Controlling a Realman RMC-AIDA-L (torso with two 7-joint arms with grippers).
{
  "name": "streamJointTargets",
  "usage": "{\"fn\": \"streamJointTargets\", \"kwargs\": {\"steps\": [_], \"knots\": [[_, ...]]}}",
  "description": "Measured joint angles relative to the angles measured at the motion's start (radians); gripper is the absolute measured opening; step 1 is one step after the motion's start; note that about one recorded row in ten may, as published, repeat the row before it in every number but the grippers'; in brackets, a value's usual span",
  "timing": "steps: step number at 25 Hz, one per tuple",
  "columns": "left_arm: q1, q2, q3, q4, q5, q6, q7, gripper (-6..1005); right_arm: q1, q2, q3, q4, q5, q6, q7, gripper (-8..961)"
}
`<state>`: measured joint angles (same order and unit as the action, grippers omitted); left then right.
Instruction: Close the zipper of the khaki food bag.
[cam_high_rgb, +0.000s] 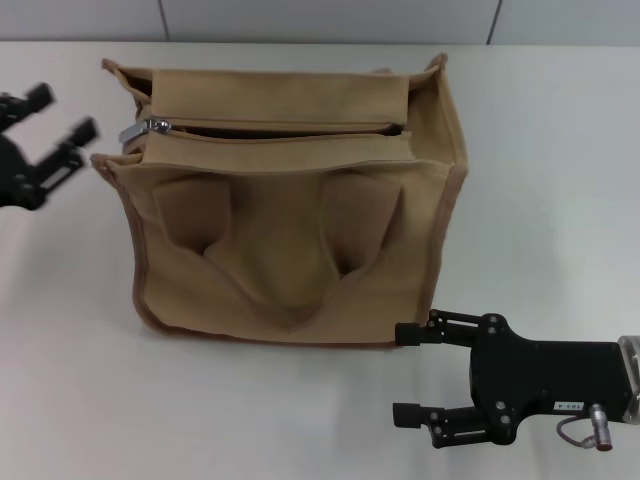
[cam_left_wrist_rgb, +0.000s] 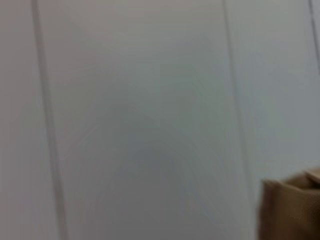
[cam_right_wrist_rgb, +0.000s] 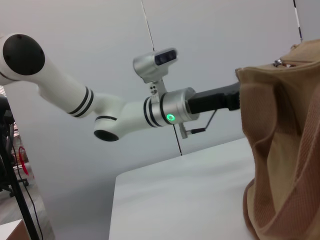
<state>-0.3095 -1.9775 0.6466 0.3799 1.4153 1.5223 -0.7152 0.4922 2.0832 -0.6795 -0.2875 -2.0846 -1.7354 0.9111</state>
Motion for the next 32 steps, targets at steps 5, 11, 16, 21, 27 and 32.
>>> {"fn": "streamJointTargets", "kwargs": {"steps": [5, 11, 16, 21, 27, 32], "knots": [[0.04, -0.01, -0.14, -0.001, 0.0, 0.082, 0.002, 588, -0.001, 0.0, 0.0, -0.001, 0.0, 0.0, 0.0, 826], [0.042, -0.008, -0.129, -0.002, 0.024, 0.103, -0.019, 341, -0.001, 0.0, 0.0, -0.001, 0.0, 0.0, 0.0, 827], [0.027, 0.021, -0.122, 0.012, 0.082, 0.089, -0.105, 225, -0.001, 0.0, 0.0, -0.002, 0.0, 0.0, 0.001, 827], [0.001, 0.035, -0.12, 0.066, 0.202, 0.091, -0.17, 284, -0.001, 0.0, 0.0, -0.003, 0.0, -0.003, 0.002, 826], [-0.04, 0.042, -0.12, 0.09, 0.3, 0.096, -0.202, 405, 0.001, -0.001, 0.0, -0.004, 0.0, -0.004, 0.015, 826], [-0.067, 0.045, -0.12, 0.122, 0.384, 0.143, -0.229, 558, 0.002, -0.002, 0.0, -0.006, 0.0, -0.004, 0.019, 827]]}}
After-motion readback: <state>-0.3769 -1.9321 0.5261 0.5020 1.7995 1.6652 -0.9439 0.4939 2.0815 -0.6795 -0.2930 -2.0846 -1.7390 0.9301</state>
